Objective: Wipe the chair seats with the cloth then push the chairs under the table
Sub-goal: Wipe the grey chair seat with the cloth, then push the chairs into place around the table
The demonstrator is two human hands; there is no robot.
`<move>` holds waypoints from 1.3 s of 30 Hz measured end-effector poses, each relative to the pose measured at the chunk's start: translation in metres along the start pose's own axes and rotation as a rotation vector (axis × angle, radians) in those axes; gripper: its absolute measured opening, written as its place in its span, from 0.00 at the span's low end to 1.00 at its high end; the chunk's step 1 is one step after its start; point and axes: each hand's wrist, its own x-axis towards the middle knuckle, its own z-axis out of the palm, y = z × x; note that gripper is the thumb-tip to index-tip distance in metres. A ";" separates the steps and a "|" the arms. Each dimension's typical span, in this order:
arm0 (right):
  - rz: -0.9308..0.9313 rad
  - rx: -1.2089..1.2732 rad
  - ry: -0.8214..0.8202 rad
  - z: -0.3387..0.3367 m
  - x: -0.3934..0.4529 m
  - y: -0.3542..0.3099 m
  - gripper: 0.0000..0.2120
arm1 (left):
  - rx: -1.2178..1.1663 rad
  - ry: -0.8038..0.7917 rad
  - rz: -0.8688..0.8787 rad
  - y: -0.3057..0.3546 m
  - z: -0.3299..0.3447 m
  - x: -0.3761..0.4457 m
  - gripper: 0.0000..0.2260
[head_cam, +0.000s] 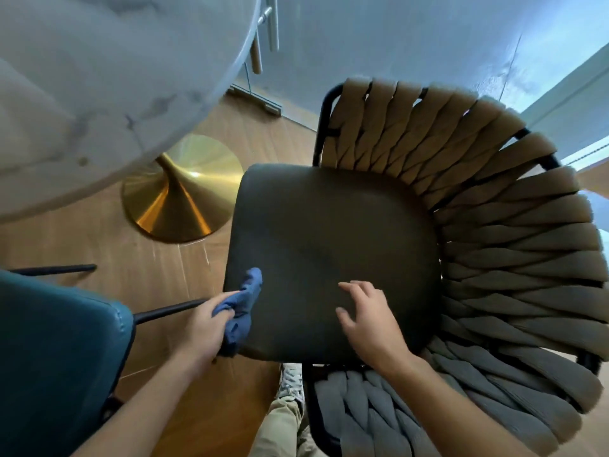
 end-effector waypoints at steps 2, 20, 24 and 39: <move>-0.154 -0.057 -0.014 -0.017 -0.010 -0.022 0.26 | -0.065 -0.200 -0.025 0.030 -0.006 -0.020 0.15; -0.573 -0.378 -0.010 -0.196 -0.064 -0.101 0.10 | 0.285 -0.268 0.343 0.140 -0.020 -0.136 0.09; -0.570 -0.358 0.014 -0.208 -0.065 -0.111 0.08 | 0.136 -0.139 0.339 0.148 -0.031 -0.145 0.05; -0.635 -0.215 0.090 -0.152 -0.034 -0.324 0.07 | -0.092 0.366 0.560 0.213 -0.235 -0.104 0.02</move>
